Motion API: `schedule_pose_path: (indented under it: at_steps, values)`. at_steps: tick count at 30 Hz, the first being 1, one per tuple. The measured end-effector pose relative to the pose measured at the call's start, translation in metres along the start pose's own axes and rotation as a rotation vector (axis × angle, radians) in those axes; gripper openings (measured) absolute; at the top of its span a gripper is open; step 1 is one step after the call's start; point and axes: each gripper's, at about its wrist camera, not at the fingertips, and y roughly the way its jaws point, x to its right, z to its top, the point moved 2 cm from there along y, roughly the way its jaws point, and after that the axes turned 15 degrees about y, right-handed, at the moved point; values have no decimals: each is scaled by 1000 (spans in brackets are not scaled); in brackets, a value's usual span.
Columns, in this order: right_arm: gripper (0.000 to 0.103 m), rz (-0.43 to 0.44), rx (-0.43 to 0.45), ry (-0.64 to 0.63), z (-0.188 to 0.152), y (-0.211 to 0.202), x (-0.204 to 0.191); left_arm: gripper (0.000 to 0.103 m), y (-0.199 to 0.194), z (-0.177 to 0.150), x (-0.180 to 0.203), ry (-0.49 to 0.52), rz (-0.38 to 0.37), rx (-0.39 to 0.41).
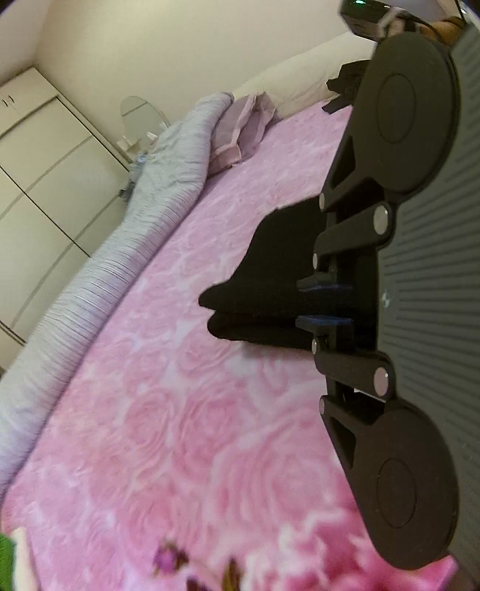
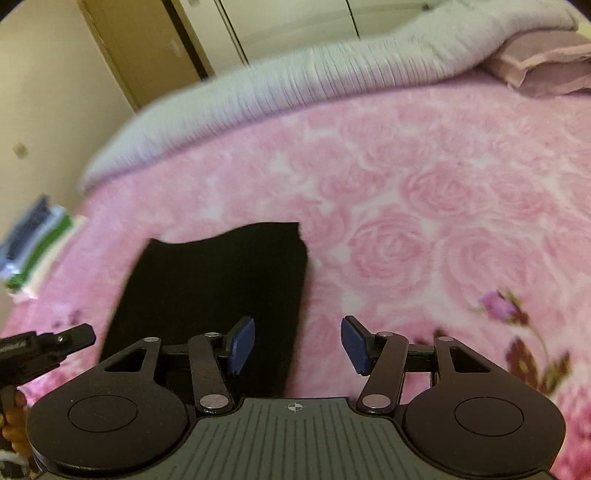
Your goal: Fold clothes
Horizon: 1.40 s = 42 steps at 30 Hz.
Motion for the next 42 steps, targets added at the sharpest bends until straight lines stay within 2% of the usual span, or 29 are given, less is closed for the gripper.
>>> schedule_pose_path:
  at_steps: [2,5,6,8,10,11,14,20,25,30,32,35,39,42]
  values:
    - [55,35,18,-25,-19,-18,-5,9,-14,-12,10,0,-26,-4]
    - [32,102,23,-63,-37,-28,-21,8,-15,-31,22,14,-41,-37]
    - [29,109,17,-69,-41,-26,-26,7,-10,-37,25,20,-35,-58]
    - [20,76,18,-86,-48,-16,-31,5,0,-45,29,59,4,-79]
    - [18,45,20,-126,-59,-7,-33,0,10,-53,29,105,57,-114]
    - [18,24,17,-161,-66,-2,-34,1,15,-56,27,121,75,-131]
    - [18,-57,-9,-254,-89,12,-38,2,22,-61,18,84,66,-135]
    - [19,-84,5,-284,-101,9,-42,2,20,-54,23,125,107,-138]
    - [19,-28,98,-240,-93,-18,-44,1,-3,-48,32,120,111,-103]
    - [19,-70,-16,-236,-88,4,-41,0,8,-51,26,125,133,-163]
    - [19,-68,-37,-231,-77,2,-44,0,7,-35,26,141,141,-152]
    - [19,-61,-22,-192,-45,0,-47,2,8,-9,26,177,155,-132]
    - [19,-97,21,-173,-1,23,-49,2,38,33,20,208,132,-102]
    - [19,-78,35,-131,29,47,-49,2,70,56,21,243,101,-94]
